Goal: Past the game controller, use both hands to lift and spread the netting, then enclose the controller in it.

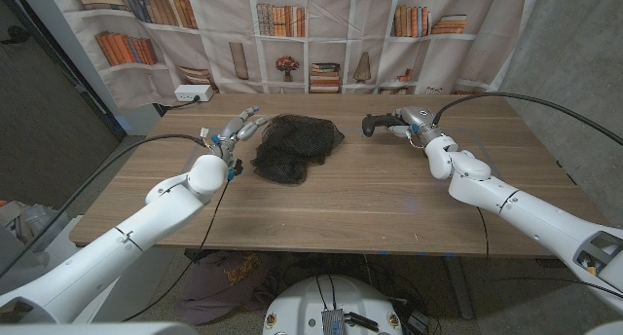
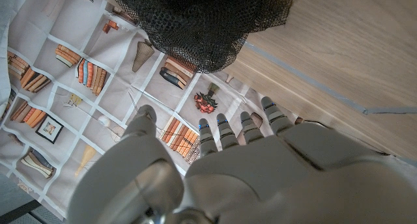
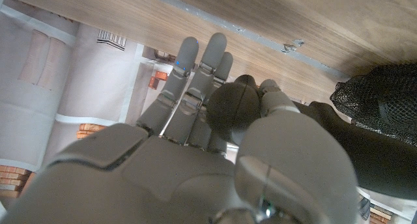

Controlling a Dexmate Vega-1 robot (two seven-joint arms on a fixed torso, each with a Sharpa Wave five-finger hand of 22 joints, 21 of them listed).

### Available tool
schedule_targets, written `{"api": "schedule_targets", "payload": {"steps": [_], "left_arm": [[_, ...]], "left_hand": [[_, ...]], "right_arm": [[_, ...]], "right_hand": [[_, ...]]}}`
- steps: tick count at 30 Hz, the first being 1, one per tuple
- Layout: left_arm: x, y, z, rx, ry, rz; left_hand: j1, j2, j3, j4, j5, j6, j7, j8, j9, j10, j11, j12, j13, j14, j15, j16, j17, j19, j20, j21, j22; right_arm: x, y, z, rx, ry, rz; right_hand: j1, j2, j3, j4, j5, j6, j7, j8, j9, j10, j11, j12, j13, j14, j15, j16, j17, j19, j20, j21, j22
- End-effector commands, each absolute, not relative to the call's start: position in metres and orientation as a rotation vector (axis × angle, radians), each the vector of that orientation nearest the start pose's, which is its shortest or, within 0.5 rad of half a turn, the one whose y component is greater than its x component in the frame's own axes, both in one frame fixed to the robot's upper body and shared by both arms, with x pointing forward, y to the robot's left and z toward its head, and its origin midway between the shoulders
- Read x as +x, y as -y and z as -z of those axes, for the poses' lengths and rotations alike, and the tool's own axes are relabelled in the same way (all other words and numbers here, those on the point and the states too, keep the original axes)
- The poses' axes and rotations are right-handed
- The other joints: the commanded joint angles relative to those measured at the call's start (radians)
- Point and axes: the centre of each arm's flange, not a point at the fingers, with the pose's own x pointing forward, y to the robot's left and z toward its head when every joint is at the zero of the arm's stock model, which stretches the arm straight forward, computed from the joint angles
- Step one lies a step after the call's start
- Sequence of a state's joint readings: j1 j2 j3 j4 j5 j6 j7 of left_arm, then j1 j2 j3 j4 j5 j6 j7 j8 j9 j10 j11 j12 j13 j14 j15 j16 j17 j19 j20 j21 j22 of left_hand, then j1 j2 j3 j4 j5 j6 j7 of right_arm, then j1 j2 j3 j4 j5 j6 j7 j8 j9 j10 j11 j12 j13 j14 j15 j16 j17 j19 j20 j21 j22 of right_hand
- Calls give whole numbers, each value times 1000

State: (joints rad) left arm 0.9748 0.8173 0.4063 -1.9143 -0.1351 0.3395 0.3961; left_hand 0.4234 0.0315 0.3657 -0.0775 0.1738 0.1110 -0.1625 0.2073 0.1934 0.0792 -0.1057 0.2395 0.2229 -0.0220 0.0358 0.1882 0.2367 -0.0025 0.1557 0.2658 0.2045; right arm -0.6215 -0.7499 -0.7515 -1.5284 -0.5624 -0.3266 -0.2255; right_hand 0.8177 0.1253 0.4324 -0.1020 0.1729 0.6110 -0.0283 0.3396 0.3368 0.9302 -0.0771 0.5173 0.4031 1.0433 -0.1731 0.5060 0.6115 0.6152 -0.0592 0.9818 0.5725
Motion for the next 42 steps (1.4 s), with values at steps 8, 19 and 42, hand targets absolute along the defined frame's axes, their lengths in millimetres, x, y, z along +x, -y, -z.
{"api": "schedule_targets", "payload": {"steps": [8, 19, 42], "left_arm": [[590, -281, -9, 832, 556, -203], [600, -276, -12, 943, 562, -220], [617, -265, -9, 1058, 521, -228]], "left_hand": [[11, -20, -1, -22, 6, 56, 46, 22, 4, 37, -26, 10, 0, -9, -19, 10, -3, -9, -4, -7, -1], [112, -22, 31, -73, 17, -66, -13, -22, 5, 68, -72, 8, 2, -11, -43, 21, -12, 1, -21, -10, -5], [160, -62, 20, -51, 11, -167, -56, -14, 6, 88, 34, -1, -14, -37, -19, 7, -19, -60, -8, -46, -9]], "right_arm": [[652, 263, -26, -1454, 550, 277], [651, 265, -28, -1445, 552, 283], [653, 270, -30, -1444, 537, 289]], "right_hand": [[-53, 70, 218, 210, -1, 27, -15, -2, 6, 40, -37, -9, 3, -7, -58, -5, 2, -14, -150, 16, 5], [-55, 70, 218, 207, -1, 29, -15, -6, 9, 44, -37, -12, 5, -8, -58, -11, 1, -22, -150, 30, 3], [-59, 69, 220, 201, -1, 33, -15, -12, 15, 45, -38, -22, 5, -7, -58, -19, 1, -33, -149, 53, -1]]}}
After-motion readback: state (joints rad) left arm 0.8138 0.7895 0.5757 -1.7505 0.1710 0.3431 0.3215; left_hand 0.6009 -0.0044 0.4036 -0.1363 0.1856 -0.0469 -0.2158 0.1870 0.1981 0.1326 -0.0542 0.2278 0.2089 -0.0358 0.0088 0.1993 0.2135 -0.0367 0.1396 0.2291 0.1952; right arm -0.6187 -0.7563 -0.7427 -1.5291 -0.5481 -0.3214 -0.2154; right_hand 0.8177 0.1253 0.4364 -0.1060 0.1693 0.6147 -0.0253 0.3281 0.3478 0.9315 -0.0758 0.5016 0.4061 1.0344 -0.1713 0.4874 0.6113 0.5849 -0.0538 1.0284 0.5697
